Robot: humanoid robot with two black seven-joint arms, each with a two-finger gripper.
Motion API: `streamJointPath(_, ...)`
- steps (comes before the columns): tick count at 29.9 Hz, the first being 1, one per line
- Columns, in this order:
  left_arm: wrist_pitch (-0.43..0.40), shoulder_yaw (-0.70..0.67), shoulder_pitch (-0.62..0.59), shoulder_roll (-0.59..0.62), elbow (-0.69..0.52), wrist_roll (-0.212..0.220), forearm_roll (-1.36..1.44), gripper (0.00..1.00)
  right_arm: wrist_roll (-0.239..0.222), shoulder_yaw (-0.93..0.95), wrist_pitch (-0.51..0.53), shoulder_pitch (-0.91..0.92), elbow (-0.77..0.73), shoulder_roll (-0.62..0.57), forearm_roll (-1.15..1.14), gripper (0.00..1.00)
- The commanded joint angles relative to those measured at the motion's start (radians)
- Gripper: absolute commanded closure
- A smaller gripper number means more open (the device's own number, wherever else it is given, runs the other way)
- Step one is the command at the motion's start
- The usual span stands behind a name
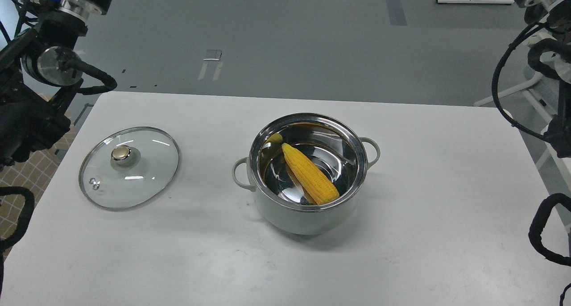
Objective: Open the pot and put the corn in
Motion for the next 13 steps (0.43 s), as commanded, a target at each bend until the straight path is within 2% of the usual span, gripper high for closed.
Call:
streamJointPath(1, 0.0, -0.001, 0.015, -0.004, -0.003, 0.008, 0.0, 0.02, 0.0, 0.05, 0.003, -0.01, -0.044, -0.004, 0.1, 0.0)
streamJointPath(5, 0.007, -0.004, 0.018, 0.0, -0.009, 0.016, -0.001, 0.02, 0.0, 0.145, 0.002, -0.055, -0.051, 0.022, 0.12, 0.0)
streamJointPath(13, 0.013, -0.005, 0.022, -0.002, -0.012, 0.01, -0.001, 0.02, 0.0, 0.144, 0.019, -0.093, 0.021, 0.048, 0.12, 0.0)
